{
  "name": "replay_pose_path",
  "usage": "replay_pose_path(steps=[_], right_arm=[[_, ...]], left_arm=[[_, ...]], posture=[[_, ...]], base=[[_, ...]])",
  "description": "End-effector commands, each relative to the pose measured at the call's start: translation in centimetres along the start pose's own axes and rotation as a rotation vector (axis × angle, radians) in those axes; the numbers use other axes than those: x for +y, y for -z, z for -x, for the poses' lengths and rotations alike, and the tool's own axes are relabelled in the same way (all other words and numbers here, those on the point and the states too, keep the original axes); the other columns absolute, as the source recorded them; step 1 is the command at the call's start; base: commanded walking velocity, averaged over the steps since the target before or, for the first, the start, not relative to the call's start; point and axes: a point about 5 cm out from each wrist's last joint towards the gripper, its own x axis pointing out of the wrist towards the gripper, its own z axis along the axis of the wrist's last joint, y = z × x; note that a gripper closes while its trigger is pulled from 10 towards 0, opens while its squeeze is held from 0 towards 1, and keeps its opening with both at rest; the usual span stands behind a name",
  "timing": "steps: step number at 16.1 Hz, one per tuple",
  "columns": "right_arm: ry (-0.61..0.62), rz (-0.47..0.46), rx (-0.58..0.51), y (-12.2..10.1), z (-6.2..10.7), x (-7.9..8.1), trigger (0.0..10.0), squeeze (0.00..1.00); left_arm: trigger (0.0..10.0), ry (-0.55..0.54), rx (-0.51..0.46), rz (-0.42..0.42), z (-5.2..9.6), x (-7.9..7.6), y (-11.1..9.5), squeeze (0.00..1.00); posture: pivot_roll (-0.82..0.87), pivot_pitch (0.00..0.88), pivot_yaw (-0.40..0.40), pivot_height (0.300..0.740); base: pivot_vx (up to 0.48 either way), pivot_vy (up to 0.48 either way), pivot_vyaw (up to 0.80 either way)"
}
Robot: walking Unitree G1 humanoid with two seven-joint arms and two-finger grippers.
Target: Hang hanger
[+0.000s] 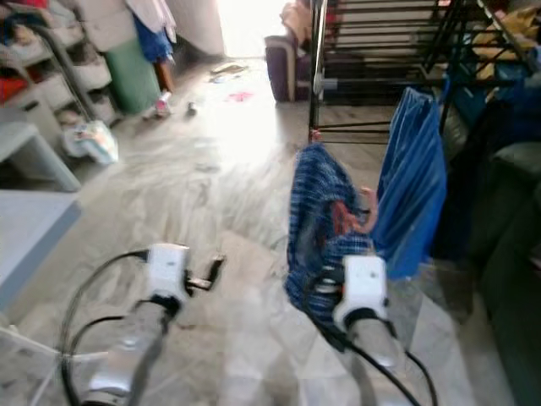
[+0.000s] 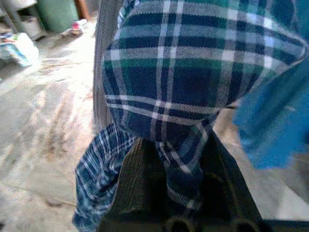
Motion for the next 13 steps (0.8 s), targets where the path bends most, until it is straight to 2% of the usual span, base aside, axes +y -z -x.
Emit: replay_pose_path(steps=[1,5,13], right_arm=[[-0.016,-0.007,-0.045,-1.02,-0.17,0.52,10.0,0.00],[-0.017,-0.014,-0.048,-1.05,-0.14,0.55,10.0,0.00],[-0.018,0.005,-0.031,-0.88,-0.17,0.61,10.0,0.00]], left_arm=[[10.0,-0.026,-0.016,-0.019,0.08,0.86,-0.43,0.00],[10.0,-0.058,-0.018,-0.020,0.48,1.56,-0.30,0.00],[10.0,-0.058,-0.020,-0.021,0.47,1.48,-0.33,0.00]], posture=[[-0.02,0.013,0.049,0.740],[-0.02,0.015,0.049,0.740],[-0.02,0.017,0.049,0.740]], base=[[0.000,0.000,0.00],[0.000,0.000,0.00],[0.000,0.000,0.00]])
